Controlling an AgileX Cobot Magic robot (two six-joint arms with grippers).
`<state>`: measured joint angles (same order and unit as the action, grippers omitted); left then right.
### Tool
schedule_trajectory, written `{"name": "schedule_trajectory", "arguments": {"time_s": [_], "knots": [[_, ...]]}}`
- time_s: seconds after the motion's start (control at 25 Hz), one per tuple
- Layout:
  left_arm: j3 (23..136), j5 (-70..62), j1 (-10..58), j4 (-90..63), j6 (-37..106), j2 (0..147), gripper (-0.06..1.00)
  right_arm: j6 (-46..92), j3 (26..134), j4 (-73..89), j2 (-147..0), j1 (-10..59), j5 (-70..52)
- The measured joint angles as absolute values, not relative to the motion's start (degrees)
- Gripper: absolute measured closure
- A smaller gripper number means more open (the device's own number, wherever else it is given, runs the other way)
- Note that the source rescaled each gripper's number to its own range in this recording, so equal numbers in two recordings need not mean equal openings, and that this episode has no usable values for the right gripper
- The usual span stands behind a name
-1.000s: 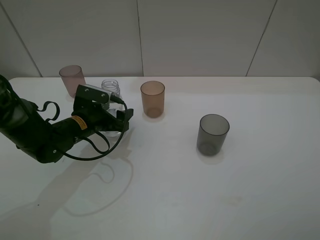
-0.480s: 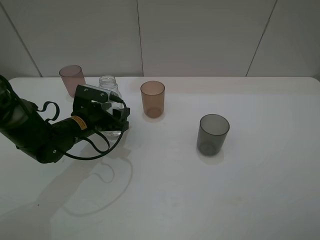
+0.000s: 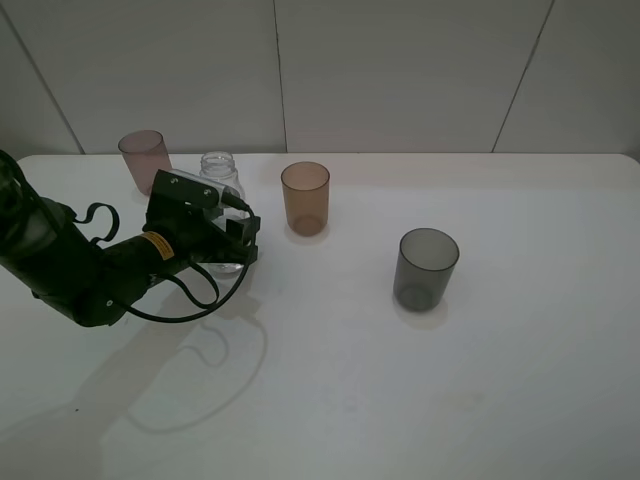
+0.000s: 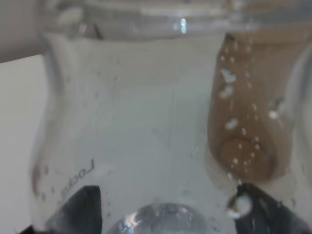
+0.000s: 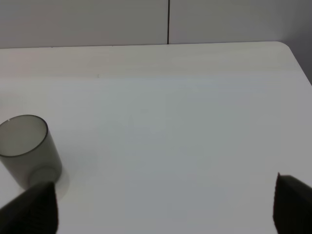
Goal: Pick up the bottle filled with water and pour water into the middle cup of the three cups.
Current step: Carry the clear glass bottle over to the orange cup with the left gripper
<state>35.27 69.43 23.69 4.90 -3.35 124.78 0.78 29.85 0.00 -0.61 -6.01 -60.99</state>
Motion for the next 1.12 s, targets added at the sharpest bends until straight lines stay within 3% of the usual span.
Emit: {"name": "schedule_trajectory", "arguments": {"time_s": [0.44, 0.72, 0.96, 1.12], "knots": [[35.02, 63.83, 23.73, 4.77, 0.80, 116.28, 0.93, 0.78, 29.85, 0.00, -0.61, -6.01, -60.99], [39.05, 38.47, 23.73, 5.08, 8.46, 106.47, 0.93, 0.78, 29.85, 0.00, -0.61, -6.01, -60.99], [50.99, 10.45, 23.73, 8.96, 12.48, 103.40, 0.93, 0.78, 29.85, 0.00, -0.61, -6.01, -60.99], [57.02, 0.00, 23.73, 12.07, 14.75, 103.40, 0.93, 0.78, 29.85, 0.00, -0.61, -6.01, -60.99]]}}
